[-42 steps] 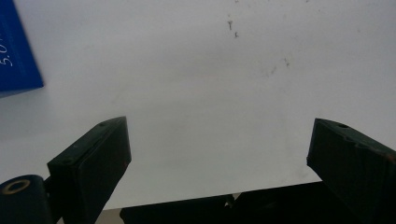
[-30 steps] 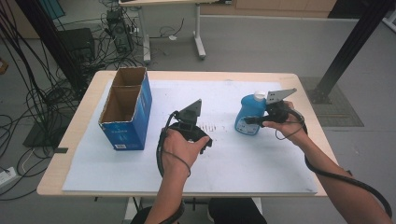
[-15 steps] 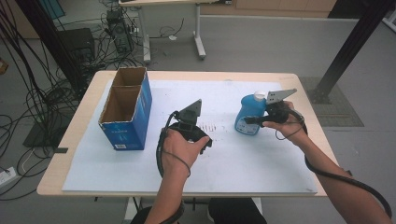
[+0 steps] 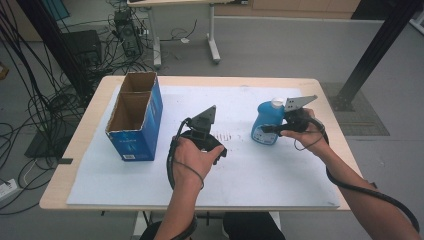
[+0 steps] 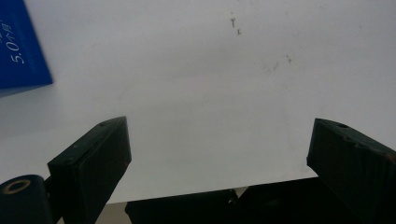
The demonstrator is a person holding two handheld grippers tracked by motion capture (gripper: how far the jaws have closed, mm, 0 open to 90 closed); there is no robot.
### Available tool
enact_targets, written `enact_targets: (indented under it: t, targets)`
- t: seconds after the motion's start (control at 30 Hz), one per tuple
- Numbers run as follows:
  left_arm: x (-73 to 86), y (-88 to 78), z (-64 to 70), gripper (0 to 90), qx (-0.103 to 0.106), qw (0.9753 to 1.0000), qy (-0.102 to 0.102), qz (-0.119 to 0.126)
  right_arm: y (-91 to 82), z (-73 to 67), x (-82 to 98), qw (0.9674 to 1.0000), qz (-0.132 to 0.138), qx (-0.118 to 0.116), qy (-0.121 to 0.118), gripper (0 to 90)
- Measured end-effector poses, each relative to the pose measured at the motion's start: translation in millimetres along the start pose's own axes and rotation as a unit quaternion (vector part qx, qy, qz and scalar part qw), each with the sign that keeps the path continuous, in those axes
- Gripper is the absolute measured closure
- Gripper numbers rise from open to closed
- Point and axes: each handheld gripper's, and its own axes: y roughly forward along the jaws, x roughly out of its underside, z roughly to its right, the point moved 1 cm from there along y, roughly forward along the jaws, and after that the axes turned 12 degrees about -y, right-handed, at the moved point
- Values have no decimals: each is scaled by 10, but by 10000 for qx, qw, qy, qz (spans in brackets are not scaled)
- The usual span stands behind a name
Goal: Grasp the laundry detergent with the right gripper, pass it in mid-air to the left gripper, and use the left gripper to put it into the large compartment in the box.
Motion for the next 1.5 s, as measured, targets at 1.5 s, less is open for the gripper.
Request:
enact_targets:
  t: [1.5]
  targets:
    - [-389,-1626,-184,64,272,9694,2324,745,-68,50,-1499,9958,-164,-869,-249,446]
